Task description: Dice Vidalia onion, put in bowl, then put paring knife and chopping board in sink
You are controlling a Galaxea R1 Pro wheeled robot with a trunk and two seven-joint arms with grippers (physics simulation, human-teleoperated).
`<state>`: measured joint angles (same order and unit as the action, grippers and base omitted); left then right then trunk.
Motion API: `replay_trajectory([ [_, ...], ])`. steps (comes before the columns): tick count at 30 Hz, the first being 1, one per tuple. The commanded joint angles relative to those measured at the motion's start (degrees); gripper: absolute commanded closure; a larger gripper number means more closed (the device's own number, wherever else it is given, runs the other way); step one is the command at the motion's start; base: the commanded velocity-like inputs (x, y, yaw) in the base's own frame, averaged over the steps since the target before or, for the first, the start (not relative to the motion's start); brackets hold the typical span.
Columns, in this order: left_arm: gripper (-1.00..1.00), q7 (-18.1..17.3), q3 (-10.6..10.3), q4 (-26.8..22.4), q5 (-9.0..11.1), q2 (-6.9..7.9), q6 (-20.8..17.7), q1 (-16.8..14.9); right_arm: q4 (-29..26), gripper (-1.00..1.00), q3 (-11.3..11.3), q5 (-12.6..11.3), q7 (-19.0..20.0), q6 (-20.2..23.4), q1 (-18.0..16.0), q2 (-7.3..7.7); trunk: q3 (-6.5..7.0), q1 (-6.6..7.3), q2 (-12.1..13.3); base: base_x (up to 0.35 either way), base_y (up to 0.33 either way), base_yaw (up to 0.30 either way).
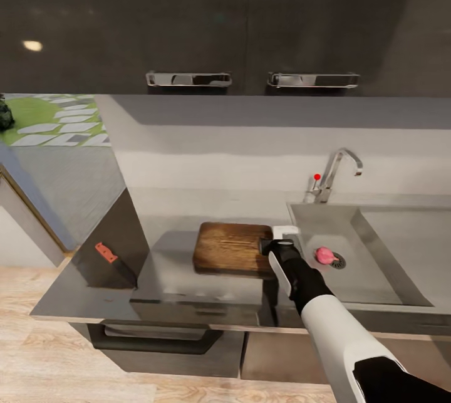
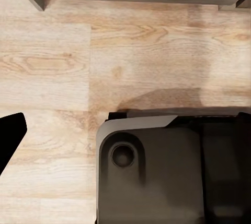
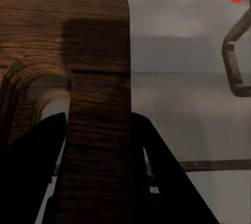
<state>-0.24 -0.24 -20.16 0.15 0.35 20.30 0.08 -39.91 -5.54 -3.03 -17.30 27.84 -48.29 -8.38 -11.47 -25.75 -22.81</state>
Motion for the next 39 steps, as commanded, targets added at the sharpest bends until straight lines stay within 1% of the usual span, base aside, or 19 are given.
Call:
replay_trajectory([
  [1,-1.0,0.0,0.0,-0.1,0.0,0.01,0.1,0.0,-0.1,1.0,-1.0,-0.2,-0.5,0.3,0.0,0.07,-0.1,-0.03,-0.1,0.0,0.0,0.029],
  [8,-1.0,0.0,0.0,-0.1,0.0,0.01,0.1,0.0,-0.1,1.0,-1.6,-0.2,-0.5,0.3,0.0,0.11,-0.1,-0.03,-0.1,0.0,0.0,0.008],
  [35,-1.0,0.0,0.0,0.0,0.0,0.01,0.1,0.0,-0.1,1.0,-1.6,-0.2,-0.4,0.3,0.0,0.12,-0.1,-0.03,-0.1,0.0,0.0,0.0],
  [36,-1.0,0.0,0.0,0.0,0.0,0.01,0.1,0.0,-0.1,-1.0,-1.7,-0.2,-0.4,0.3,0.0,0.12,-0.1,-0.03,-0.1,0.0,0.0,0.0],
  [39,-1.0,0.0,0.0,0.0,0.0,0.01,0.1,0.0,-0.1,-1.0,-1.6,-0.2,-0.4,0.2,0.0,0.12,-0.1,-0.03,-0.1,0.0,0.0,0.0],
])
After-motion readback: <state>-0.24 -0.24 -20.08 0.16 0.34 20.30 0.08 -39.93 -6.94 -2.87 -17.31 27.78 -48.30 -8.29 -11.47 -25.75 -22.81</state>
